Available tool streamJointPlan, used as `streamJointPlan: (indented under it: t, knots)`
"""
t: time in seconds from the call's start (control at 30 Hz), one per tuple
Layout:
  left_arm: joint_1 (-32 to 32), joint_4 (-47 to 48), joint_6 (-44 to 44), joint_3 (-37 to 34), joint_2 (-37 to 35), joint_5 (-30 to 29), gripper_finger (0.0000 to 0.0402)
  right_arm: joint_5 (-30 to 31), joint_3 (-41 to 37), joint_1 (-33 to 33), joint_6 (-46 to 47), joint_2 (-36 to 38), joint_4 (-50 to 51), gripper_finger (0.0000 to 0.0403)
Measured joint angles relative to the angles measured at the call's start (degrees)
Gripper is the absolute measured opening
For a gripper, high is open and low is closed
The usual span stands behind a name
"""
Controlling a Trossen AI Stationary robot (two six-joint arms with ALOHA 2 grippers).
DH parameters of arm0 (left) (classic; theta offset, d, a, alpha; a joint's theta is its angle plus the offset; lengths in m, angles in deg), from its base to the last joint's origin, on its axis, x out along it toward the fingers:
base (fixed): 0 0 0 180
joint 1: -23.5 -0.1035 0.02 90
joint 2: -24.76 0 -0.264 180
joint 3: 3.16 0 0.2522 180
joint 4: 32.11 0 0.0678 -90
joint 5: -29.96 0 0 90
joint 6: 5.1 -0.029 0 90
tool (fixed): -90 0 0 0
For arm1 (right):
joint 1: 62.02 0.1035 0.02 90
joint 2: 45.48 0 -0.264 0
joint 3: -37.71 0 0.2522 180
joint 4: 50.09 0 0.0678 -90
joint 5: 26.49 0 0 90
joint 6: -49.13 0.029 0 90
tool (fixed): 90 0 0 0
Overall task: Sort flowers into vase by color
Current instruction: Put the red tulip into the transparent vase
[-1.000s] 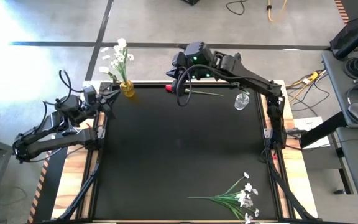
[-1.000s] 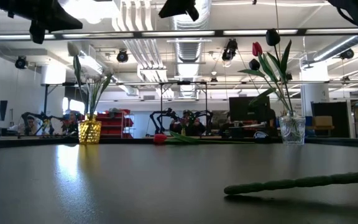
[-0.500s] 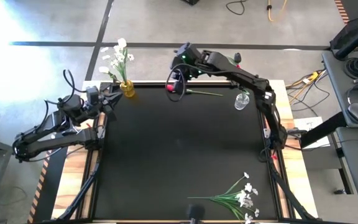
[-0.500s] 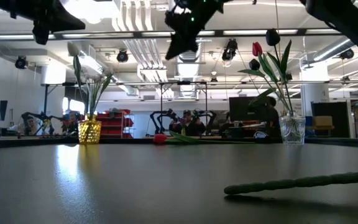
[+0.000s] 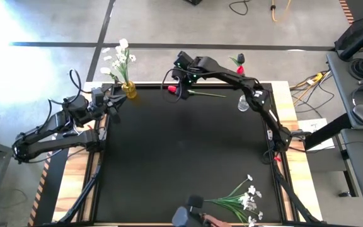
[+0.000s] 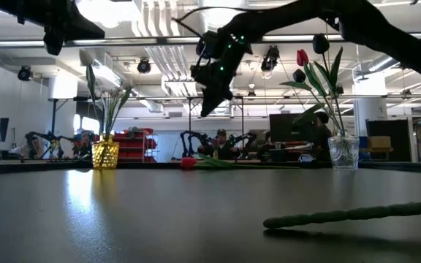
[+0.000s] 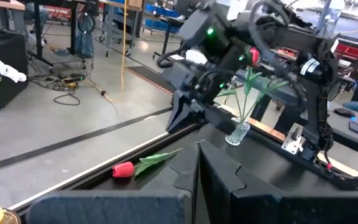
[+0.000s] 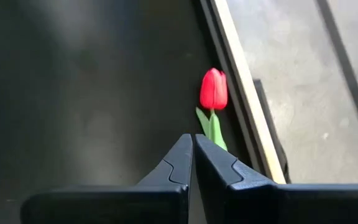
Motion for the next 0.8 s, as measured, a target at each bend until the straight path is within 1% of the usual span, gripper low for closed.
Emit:
streamJointPlan:
  t: [0.33, 0.43, 0.67, 0.8]
  knots:
    - [0.0, -0.1, 0.0, 0.0, 0.1, 0.0, 0.0000, 0.7, 0.0, -1.6, -1.8, -3.9, 1.3, 0.0017]
    - [0.0, -0.1, 0.0, 0.0, 0.1, 0.0, 0.0000, 1.6, 0.0, -1.9, -1.9, -4.7, 1.4, 0.0038]
    - [0.0, -0.1, 0.0, 0.0, 0.2, 0.0, 0.0000, 1.6, -0.6, -2.5, -1.9, -5.2, 1.0, 0.0111]
    - [0.0, -0.1, 0.0, 0.0, 0.5, 0.0, 0.0000, 1.6, -1.1, -2.7, -1.7, -5.3, 1.2, 0.0133]
